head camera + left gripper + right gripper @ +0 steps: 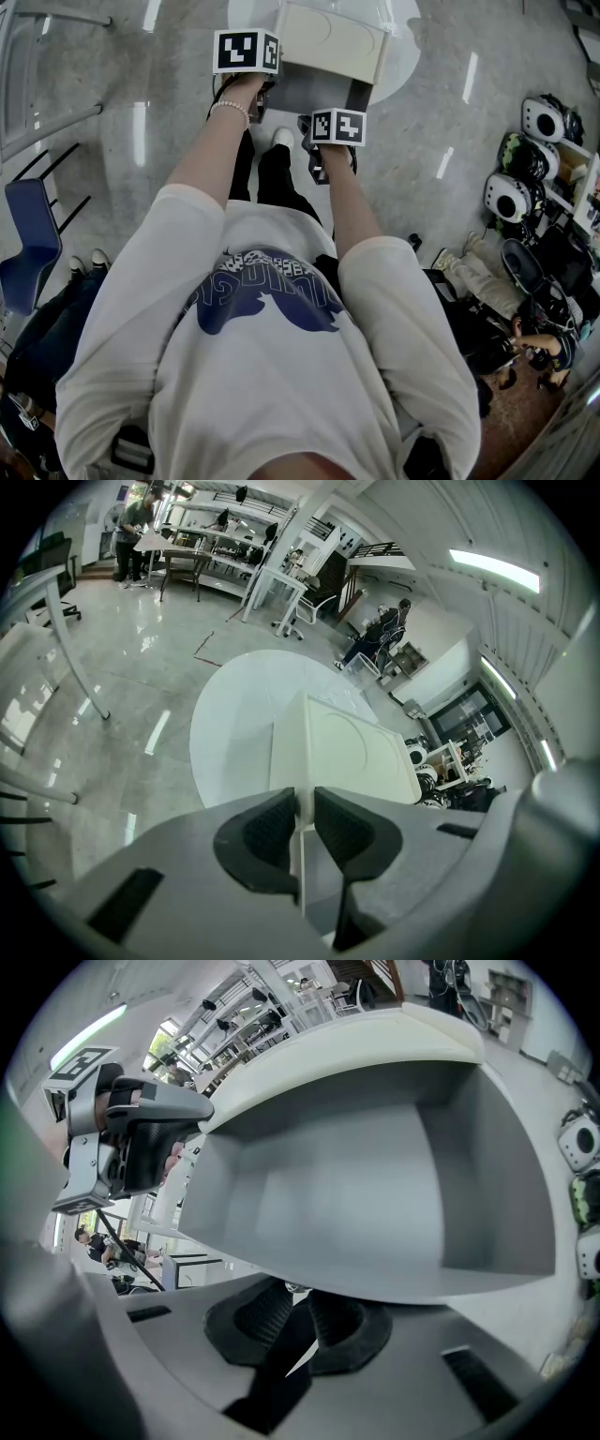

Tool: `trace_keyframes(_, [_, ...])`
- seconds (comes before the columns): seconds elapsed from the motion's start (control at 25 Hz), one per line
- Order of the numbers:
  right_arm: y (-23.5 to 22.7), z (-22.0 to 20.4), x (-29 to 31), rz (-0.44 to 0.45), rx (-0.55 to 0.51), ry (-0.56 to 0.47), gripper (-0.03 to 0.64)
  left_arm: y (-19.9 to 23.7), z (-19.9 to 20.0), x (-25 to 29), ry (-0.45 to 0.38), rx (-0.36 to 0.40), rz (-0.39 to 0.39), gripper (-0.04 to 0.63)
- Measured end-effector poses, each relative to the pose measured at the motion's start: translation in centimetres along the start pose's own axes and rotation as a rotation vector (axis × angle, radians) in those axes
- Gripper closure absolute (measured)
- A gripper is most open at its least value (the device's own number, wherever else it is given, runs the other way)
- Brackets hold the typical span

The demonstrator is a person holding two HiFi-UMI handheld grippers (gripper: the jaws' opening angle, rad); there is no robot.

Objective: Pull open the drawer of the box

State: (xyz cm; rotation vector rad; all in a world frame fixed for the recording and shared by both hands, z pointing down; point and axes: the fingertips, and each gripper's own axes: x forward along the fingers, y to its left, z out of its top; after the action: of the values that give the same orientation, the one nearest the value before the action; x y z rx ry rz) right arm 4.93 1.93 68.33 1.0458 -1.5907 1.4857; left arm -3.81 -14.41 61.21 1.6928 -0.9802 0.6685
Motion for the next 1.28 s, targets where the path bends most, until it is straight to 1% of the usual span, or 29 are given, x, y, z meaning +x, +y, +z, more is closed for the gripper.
trace_keyframes(0.48, [0.0, -0.1, 0.3, -0.002, 0.006, 0.011, 0.566, 0.0, 0.0, -0.3, -0.002, 0.002, 0.003, 0.525])
trace_keyframes(0.72, [0.3, -0.1, 0.1, 0.009, 0.005, -0.020, 0.558, 0.2, -0.1, -0.4, -0.004, -0.002, 0.013, 0.526])
trace_keyframes(0.92, [0.0, -0.3, -0.6, 0.026, 0.026, -0.043, 0.529, 0.0, 0.1, -0.3, -0.009, -0.002, 0.024, 0.526])
trace_keyframes(1.12, [-0.4, -1.8, -2.0, 0.068, 0.048, -0.037, 0.489, 0.0, 0.1, -0.4, -0.016, -0.005, 0.033, 0.526])
trace_keyframes(1.2, [-0.8, -2.4, -3.2, 0.083, 0.054, -0.044, 0.488, -0.1, -0.1, -0.4, -0.016, -0.014, 0.028, 0.526])
trace_keyframes(1.28, [-1.3, -2.3, -5.0, 0.093, 0.059, -0.076, 0.488, -0.4, -0.1, -0.3, -0.019, -0.016, 0.013, 0.525])
